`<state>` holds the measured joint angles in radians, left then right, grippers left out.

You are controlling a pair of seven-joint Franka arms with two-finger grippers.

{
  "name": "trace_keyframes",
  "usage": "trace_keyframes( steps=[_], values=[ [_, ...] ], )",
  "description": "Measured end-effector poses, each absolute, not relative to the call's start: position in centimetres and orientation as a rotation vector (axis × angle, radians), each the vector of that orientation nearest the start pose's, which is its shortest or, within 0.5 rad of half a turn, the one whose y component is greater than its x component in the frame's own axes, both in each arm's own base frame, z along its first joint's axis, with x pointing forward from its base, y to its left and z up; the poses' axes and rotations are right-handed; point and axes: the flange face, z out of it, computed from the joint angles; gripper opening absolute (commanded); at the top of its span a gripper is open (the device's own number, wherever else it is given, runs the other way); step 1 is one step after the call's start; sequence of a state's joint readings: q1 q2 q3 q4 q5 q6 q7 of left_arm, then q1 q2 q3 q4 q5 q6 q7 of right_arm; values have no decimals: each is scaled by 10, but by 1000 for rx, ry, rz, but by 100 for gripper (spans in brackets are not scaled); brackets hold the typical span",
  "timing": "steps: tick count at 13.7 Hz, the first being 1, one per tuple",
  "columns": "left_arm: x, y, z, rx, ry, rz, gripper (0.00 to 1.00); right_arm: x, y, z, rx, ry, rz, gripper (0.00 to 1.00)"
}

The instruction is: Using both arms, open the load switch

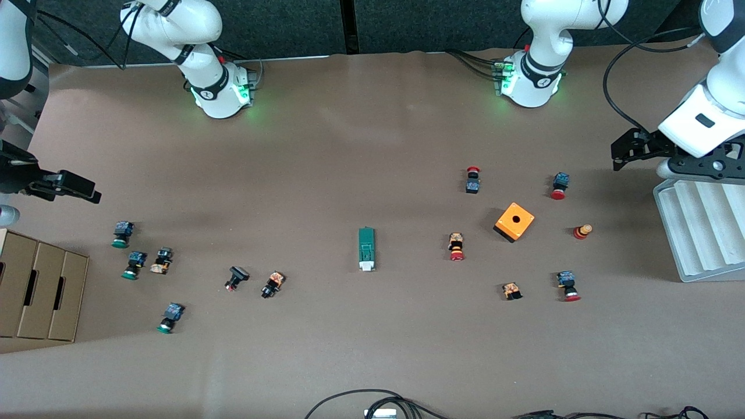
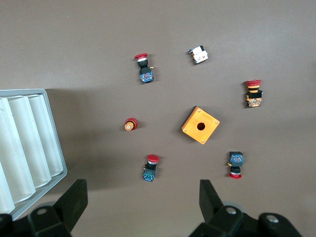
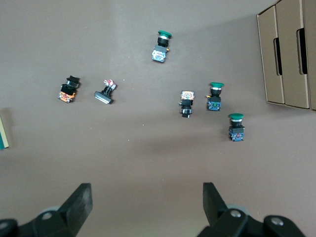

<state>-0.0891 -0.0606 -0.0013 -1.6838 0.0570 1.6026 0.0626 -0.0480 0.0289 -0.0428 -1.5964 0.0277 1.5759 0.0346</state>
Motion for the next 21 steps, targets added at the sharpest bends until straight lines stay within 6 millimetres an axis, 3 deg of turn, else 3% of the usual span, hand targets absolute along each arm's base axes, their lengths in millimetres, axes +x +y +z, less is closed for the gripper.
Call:
trace_keyframes(
  steps=[9,13,18,21],
  values=[
    [535,-43,607,-3075,239,34,100,561,-52,594,-3097,210,84,100],
    [539,-42,611,-3075,237,18,100,569,-59,575,-3090,232,134,100],
    [560,-46,604,-3075,244,29,100,585,-49,546,-3089,205,178,100],
    [559,-69,606,-3084,283,29,100,592,-43,535,-3092,167,185,100]
  ],
)
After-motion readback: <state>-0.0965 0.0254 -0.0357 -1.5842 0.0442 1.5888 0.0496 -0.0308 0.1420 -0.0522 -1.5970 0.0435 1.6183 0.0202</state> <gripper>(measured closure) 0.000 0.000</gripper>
